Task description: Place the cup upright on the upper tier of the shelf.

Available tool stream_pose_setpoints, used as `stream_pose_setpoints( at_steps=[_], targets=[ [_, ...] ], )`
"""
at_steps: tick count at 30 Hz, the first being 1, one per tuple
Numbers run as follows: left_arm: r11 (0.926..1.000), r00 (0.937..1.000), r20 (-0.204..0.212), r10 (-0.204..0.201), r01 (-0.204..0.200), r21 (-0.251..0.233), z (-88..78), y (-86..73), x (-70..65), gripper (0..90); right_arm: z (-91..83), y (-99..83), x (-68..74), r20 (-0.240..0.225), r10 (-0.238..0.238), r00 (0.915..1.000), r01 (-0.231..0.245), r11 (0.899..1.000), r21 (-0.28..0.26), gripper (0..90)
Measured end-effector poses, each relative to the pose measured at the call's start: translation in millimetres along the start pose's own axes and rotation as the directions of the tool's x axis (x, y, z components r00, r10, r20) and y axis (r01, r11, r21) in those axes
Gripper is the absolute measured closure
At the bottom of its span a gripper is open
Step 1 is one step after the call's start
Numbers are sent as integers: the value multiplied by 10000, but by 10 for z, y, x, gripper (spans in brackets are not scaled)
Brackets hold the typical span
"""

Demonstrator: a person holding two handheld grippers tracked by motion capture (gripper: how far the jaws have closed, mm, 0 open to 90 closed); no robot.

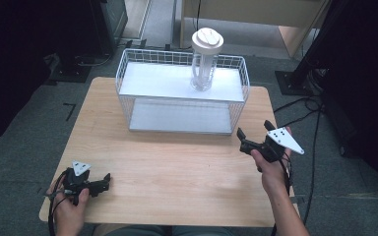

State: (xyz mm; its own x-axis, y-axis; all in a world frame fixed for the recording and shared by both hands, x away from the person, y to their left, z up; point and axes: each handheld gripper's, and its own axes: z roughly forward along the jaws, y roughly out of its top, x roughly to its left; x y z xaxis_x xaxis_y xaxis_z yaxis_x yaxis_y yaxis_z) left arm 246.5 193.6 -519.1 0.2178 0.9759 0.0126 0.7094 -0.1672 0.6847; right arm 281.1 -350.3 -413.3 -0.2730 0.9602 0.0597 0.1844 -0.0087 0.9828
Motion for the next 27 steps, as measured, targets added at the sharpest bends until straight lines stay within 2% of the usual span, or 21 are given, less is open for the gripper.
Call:
stream_pose_setpoints(
  at_steps=[4,16,27],
  targets=[
    [10000,10000,0,1,-1,1,0,0,0,0,-42,-92,-38,225,7,9997,-10,9999,153,0],
    [10000,10000,2,-10,10,-4,0,0,-1,0,-149,-341,-128,330,266,9991,-282,9984,487,0],
    [10000,10000,3,-9,9,-2,0,0,-1,0,-255,-592,-215,619,242,9978,-304,9943,1021,0]
  ],
)
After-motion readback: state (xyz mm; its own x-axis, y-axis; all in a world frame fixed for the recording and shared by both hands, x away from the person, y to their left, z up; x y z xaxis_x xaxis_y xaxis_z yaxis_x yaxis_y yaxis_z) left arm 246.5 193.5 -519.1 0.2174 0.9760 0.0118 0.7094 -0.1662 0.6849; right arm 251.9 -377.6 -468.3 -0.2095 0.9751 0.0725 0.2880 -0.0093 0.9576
